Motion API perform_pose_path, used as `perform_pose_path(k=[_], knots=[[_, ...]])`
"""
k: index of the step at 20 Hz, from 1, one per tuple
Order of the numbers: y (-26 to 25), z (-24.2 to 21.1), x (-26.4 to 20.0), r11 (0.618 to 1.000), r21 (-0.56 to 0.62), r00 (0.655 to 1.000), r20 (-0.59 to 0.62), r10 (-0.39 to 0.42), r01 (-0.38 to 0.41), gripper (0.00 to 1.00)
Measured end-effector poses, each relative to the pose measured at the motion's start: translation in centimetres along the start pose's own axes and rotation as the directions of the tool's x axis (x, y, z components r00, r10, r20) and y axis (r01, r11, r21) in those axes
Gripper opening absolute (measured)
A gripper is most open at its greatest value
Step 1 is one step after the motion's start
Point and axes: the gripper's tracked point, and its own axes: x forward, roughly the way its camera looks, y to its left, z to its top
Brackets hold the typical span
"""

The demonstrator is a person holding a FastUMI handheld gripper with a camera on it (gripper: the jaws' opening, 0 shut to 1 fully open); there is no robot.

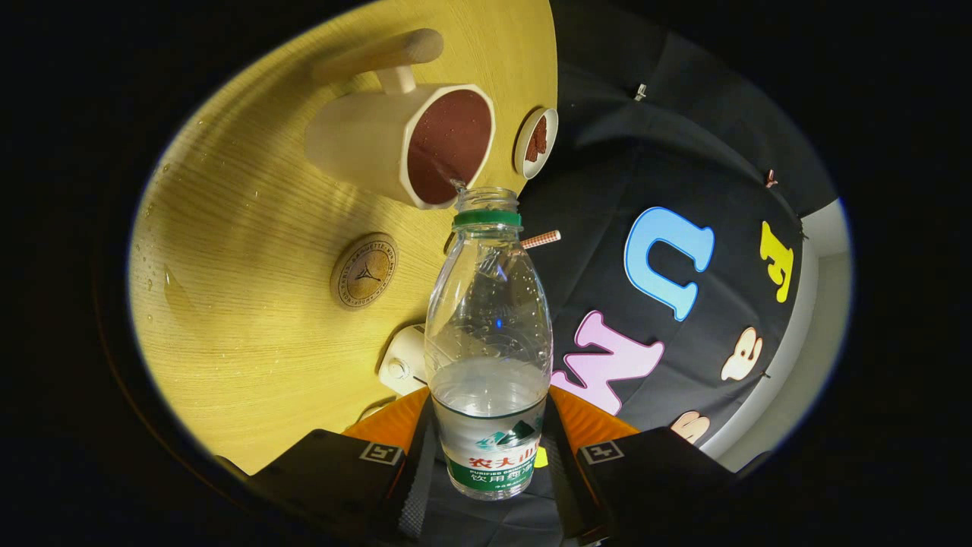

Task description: Take the bottle from table, then pour the juice into the cup, finally place the bottle on the coaster

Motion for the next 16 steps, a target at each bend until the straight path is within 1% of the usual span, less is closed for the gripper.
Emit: perform_pose_path(k=[9, 16], knots=[[-2.0, 1.4, 0.1, 0.992, -0.121, 0.997, 0.061, -0.039, 0.046, 0.69], [-2.3, 1.9, 0.1, 0.980, -0.196, 0.996, 0.080, -0.024, 0.039, 0.69]])
